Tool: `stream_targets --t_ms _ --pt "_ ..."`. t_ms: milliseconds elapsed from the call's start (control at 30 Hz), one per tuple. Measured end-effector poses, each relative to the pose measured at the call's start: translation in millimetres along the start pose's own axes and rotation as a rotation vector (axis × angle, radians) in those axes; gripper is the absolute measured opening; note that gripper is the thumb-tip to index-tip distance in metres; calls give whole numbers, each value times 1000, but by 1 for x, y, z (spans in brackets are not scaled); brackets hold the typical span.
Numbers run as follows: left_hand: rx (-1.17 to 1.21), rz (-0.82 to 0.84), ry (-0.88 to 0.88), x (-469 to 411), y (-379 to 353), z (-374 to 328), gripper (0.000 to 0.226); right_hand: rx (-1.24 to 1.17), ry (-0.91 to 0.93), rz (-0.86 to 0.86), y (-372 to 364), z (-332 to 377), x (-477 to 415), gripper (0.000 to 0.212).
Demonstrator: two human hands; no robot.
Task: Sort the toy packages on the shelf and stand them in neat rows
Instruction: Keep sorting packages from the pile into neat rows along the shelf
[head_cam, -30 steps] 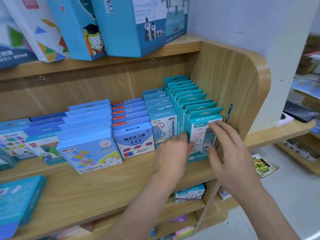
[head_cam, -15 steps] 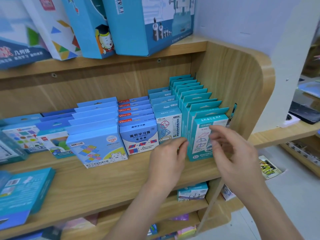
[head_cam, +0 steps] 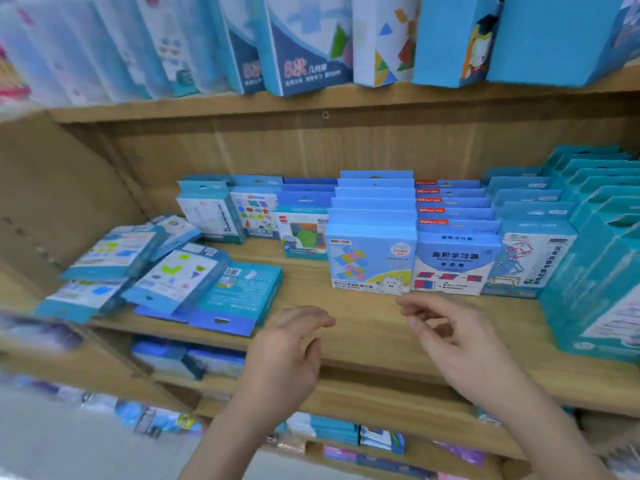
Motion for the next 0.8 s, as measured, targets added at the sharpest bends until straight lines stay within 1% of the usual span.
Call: stream_targets --t_ms 67,167,267,367,433,533,600,667,700,733,767,800 --pt "-84 4 76 14 19 32 39 0 15 64 -27 8 -10 32" --pt "-218 55 187 31 41 82 46 53 44 143 -67 19 -24 30" --pt "-321 106 245 41 55 119 50 124 69 206 -105 27 -35 32" --pt "-443 170 173 42 55 154 59 205 94 277 -141 34 -43 37" --pt "-475 185 113 36 53 169 61 239 112 323 -162 37 -49 41" --pt "-525 120 -12 24 55 176 44 318 114 355 -187 41 -58 51" --pt "-556 60 -80 19 60 175 33 396 126 362 -196 42 -63 65" --pt "-544 -5 -114 15 69 174 27 431 132 373 -202 45 -67 78" --pt "-519 -48 -126 12 74 173 26 430 145 353 -202 48 -69 81" --pt "-461 -86 -140 8 80 170 24 413 166 309 -203 50 -72 78" --pt "-365 -125 -147 3 87 165 21 375 177 253 -201 54 -75 70" --pt "-222 -154 -117 -3 94 159 17 311 162 194 -199 58 -77 59"
Point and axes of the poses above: each hand's wrist, its own x-axis away from the middle knuckle, its own y-axis out of the back of the hand, z = x × y, the point moved 2 cm from there along -x, towards the middle knuckle, and after that the axes turned 3 degrees about z, right-handed, at the moved point
